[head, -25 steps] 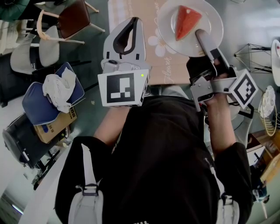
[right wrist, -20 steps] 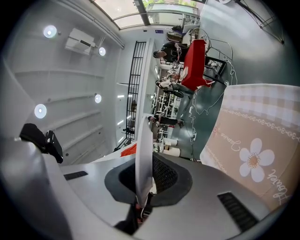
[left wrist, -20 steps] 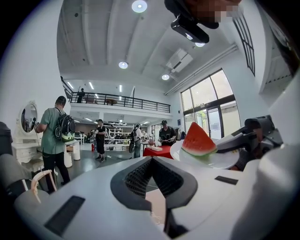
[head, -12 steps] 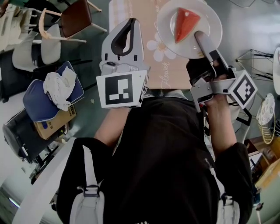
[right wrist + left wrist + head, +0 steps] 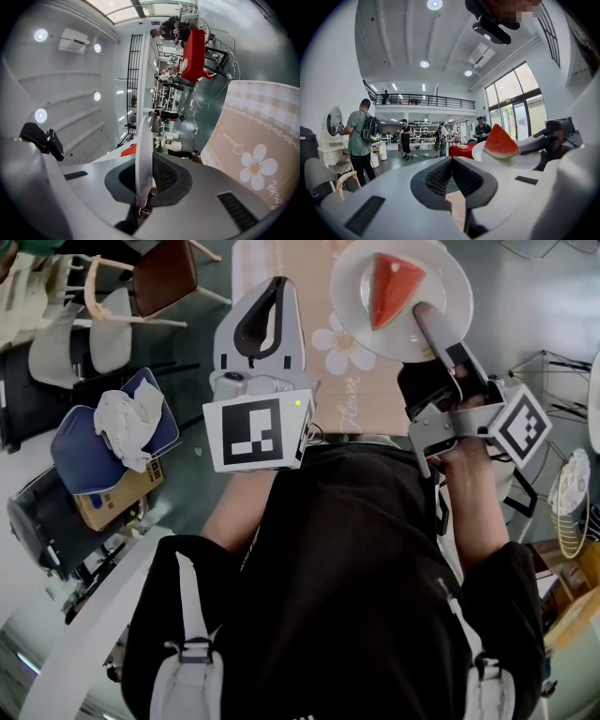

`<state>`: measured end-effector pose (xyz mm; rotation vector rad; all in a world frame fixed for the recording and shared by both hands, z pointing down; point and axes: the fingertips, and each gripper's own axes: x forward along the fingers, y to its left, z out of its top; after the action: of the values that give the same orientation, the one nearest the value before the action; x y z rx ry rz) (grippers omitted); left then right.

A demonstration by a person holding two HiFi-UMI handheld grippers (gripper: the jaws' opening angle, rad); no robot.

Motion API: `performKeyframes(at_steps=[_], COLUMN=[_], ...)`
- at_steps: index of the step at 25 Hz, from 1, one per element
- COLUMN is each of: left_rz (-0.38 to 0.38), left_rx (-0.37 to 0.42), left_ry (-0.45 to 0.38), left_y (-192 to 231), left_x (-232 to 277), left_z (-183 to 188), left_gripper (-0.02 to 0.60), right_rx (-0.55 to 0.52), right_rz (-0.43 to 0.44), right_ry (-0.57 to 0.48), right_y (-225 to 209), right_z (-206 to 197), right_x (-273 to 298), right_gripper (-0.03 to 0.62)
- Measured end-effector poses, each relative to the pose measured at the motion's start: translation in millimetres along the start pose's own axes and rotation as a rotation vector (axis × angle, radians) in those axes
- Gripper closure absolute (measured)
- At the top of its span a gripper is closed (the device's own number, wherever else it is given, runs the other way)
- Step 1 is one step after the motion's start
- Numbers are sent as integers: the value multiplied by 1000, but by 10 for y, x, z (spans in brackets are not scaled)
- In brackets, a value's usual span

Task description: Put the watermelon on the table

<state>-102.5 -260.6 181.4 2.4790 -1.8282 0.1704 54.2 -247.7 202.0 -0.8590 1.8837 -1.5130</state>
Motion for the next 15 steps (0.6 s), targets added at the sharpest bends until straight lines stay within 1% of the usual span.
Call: performKeyframes(at_steps=[6,15], left_rz=[13,31], left_rx=[-1,-9], left_ry=[11,28], left_y=[-9,23], left_x=[93,212], left_z=[-41,-151], left_gripper=[572,572], right_rx=[10,11], right_rz=[-5,16], right_ry=[28,74], right_y=[-96,-194], right_z=[34,79], right_x=[49,163], right_gripper=[576,576])
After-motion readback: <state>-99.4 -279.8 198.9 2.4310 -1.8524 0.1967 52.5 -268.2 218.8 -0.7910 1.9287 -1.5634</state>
